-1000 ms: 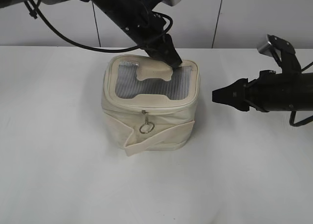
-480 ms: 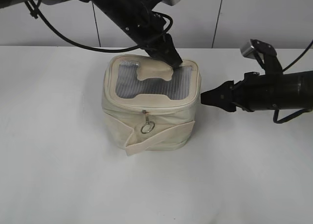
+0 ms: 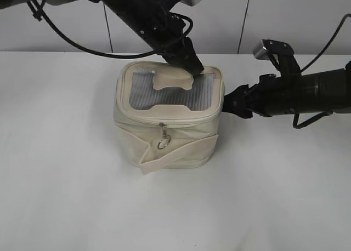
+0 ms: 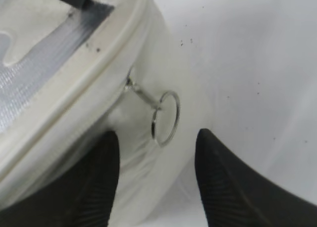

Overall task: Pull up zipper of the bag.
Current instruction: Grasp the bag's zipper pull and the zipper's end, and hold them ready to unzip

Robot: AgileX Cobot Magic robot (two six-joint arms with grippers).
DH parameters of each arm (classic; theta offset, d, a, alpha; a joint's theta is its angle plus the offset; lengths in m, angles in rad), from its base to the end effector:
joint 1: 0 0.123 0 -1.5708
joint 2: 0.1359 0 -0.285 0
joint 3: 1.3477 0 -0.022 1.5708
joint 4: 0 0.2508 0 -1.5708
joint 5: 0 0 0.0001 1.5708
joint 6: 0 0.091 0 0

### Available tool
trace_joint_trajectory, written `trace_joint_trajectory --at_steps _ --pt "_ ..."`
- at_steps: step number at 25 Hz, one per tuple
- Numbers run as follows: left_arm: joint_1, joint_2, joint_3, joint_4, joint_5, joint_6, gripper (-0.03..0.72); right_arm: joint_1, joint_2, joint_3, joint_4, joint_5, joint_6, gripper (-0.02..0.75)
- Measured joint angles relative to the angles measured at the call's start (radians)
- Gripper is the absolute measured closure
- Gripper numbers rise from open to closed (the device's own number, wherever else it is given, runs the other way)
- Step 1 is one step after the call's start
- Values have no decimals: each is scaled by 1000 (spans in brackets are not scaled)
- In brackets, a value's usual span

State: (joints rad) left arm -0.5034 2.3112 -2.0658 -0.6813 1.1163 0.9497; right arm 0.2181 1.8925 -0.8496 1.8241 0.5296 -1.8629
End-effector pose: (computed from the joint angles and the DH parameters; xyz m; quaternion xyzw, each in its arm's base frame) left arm 0.4127 -0.2861 0.2186 0.5440 0.7637 -0.2799 0.2062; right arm 0.3255 0.1178 0.1291 -0.1914 0.8828 0.2723 0.3316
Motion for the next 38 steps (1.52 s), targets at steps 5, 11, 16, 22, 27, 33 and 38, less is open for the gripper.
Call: trace_joint_trajectory --at_steps 5,11,16,22,27,33,38 --pt "0 0 0 2 -5 0 645 0 34 -52 0 -7 -1 337" --pt "0 0 0 2 -7 0 645 12 104 -110 1 -6 -1 494" --pt "0 0 0 2 -7 0 645 25 106 -122 1 -49 7 700" --pt "0 0 0 1 -10 -6 646 27 -20 20 1 -95 13 717" --pt "0 0 1 3 -24 -54 646 27 -157 157 10 -93 23 717" --pt "0 0 1 10 -69 -120 647 29 -237 256 4 -11 27 722" --pt "0 0 3 11 -82 -131 647 30 -238 256 2 -31 9 705"
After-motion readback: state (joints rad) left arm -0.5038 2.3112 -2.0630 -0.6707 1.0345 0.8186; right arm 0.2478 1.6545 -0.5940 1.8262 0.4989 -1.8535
